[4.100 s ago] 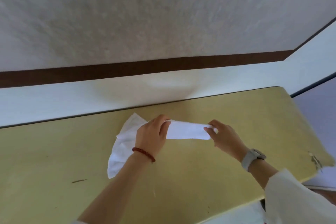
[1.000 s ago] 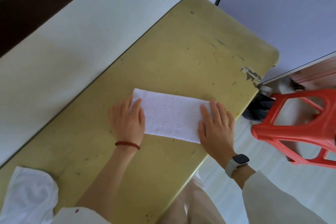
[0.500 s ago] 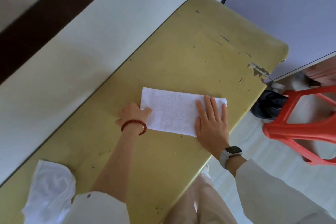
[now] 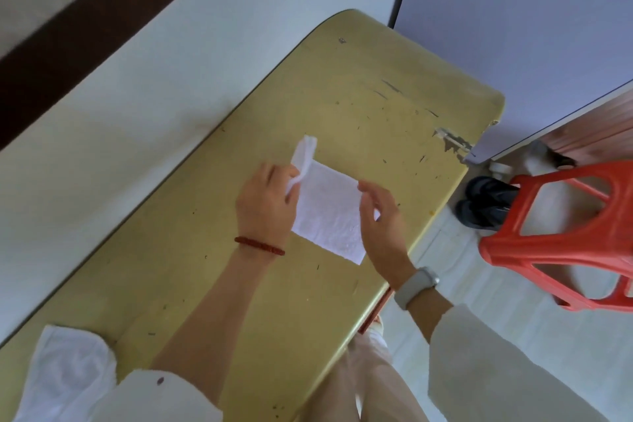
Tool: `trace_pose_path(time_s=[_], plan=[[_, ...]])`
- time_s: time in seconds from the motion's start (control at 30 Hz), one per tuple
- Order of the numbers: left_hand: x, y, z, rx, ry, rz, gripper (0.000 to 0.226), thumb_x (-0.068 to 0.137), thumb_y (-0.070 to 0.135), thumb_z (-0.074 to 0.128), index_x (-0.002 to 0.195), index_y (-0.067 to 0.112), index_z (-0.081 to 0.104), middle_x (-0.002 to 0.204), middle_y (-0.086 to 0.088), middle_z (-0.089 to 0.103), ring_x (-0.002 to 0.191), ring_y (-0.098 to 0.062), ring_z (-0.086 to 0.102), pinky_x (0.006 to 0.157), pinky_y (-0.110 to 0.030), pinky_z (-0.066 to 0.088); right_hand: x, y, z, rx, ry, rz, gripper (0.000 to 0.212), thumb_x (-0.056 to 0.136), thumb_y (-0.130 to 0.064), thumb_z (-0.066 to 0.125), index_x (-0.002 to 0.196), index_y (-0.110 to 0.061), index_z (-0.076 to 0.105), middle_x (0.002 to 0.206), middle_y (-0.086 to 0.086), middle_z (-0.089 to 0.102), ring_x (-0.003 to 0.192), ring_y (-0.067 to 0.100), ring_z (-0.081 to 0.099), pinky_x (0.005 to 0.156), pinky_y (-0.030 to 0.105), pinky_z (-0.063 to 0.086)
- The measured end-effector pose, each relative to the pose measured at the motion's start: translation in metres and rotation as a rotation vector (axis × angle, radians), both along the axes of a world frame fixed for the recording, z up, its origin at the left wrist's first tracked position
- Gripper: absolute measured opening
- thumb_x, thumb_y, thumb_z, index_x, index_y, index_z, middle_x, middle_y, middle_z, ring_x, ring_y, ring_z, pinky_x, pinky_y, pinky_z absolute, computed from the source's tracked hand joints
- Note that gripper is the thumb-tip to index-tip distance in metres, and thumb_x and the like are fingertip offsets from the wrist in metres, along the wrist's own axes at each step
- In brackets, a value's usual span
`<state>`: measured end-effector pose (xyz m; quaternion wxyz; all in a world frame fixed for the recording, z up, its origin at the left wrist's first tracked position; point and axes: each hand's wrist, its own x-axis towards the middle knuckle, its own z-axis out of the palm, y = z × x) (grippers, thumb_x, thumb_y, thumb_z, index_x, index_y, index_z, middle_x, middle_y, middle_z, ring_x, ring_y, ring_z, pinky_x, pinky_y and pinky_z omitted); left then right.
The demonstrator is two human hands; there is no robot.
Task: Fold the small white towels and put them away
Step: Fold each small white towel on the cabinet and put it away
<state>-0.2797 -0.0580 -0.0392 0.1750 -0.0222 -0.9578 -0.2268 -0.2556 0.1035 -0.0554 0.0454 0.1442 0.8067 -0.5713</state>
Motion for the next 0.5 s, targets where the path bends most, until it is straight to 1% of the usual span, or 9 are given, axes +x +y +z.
trace_pose_path(time_s=[0.03, 0.07, 0.1, 0.13, 0.2, 0.27, 0.33, 0.43, 0.5], plan=[[0.007, 0.009, -0.005, -0.02, 0.018, -0.072, 0.01, 0.077, 0.024, 0.051, 0.086, 0.02, 0.054, 0.072, -0.007, 0.058, 0.06, -0.019, 0.051, 0.048, -0.023, 0.033, -0.008, 0.007, 0.007, -0.145, -0.103, -0.029, 0.02, 0.097, -0.02, 0.041, 0.104, -0.017, 0.06, 0.101, -0.004, 0.063, 0.092, 0.013, 0.057, 0.083, 0.027, 0.046], [0.014, 0.018, -0.011, -0.026, 0.023, -0.13, 0.009, 0.077, 0.025, 0.05, 0.086, 0.023, 0.05, 0.072, -0.005, 0.058, 0.061, -0.016, 0.047, 0.05, -0.022, 0.032, -0.017, 0.013, 0.011, -0.291, -0.223, -0.033, 0.018, 0.096, -0.024, 0.043, 0.096, -0.018, 0.06, 0.092, -0.002, 0.065, 0.082, 0.014, 0.059, 0.073, 0.027, 0.048], [0.021, 0.026, -0.018, -0.024, 0.018, -0.176, 0.009, 0.078, 0.025, 0.05, 0.087, 0.025, 0.047, 0.072, -0.004, 0.058, 0.061, -0.015, 0.047, 0.053, -0.023, 0.032, -0.024, 0.02, 0.013, -0.39, -0.324, -0.019, 0.02, 0.095, -0.029, 0.045, 0.092, -0.018, 0.061, 0.087, 0.002, 0.066, 0.074, 0.016, 0.06, 0.066, 0.026, 0.048], [0.028, 0.033, -0.024, -0.018, 0.01, -0.21, 0.009, 0.079, 0.024, 0.05, 0.087, 0.025, 0.046, 0.072, -0.004, 0.058, 0.06, -0.017, 0.051, 0.053, -0.024, 0.033, -0.029, 0.025, 0.012, -0.425, -0.393, 0.011, 0.022, 0.094, -0.033, 0.047, 0.089, -0.017, 0.061, 0.081, 0.003, 0.064, 0.068, 0.016, 0.06, 0.061, 0.025, 0.046], [0.038, 0.045, -0.035, 0.005, 0.004, -0.261, 0.01, 0.08, 0.023, 0.05, 0.088, 0.024, 0.046, 0.072, -0.004, 0.059, 0.058, -0.021, 0.056, 0.051, -0.027, 0.042, -0.038, 0.032, 0.008, -0.351, -0.418, 0.091, 0.02, 0.091, -0.029, 0.054, 0.089, -0.012, 0.064, 0.071, 0.001, 0.06, 0.061, 0.014, 0.057, 0.055, 0.021, 0.043], [0.044, 0.054, -0.041, 0.055, -0.001, -0.29, 0.013, 0.079, 0.02, 0.05, 0.092, 0.022, 0.047, 0.076, -0.005, 0.061, 0.062, -0.023, 0.059, 0.052, -0.028, 0.048, -0.044, 0.036, 0.004, -0.228, -0.364, 0.146, 0.016, 0.089, -0.013, 0.056, 0.1, -0.004, 0.064, 0.071, 0.0, 0.059, 0.06, 0.012, 0.053, 0.051, 0.017, 0.042], [0.05, 0.06, -0.045, 0.095, 0.006, -0.313, 0.017, 0.08, 0.017, 0.05, 0.097, 0.018, 0.048, 0.079, -0.007, 0.063, 0.072, -0.021, 0.057, 0.057, -0.03, 0.051, -0.049, 0.041, 0.005, -0.126, -0.305, 0.181, 0.019, 0.087, -0.005, 0.055, 0.104, -0.003, 0.063, 0.074, -0.001, 0.06, 0.059, 0.009, 0.051, 0.049, 0.012, 0.041], [0.058, 0.062, -0.049, 0.142, 0.003, -0.32, 0.017, 0.082, 0.013, 0.049, 0.099, 0.015, 0.049, 0.082, -0.008, 0.064, 0.079, -0.015, 0.049, 0.062, -0.032, 0.049, -0.057, 0.048, 0.009, 0.005, -0.215, 0.25, 0.016, 0.087, -0.003, 0.054, 0.098, -0.008, 0.064, 0.073, -0.007, 0.058, 0.06, 0.004, 0.049, 0.052, 0.006, 0.039], [0.061, 0.064, -0.051, 0.15, 0.0, -0.32, 0.016, 0.082, 0.011, 0.048, 0.097, 0.016, 0.049, 0.081, -0.006, 0.065, 0.079, -0.014, 0.048, 0.065, -0.03, 0.045, -0.059, 0.051, 0.006, 0.11, -0.182, 0.308, 0.017, 0.086, -0.006, 0.054, 0.097, -0.01, 0.066, 0.076, -0.006, 0.059, 0.069, 0.008, 0.051, 0.059, 0.01, 0.04]])
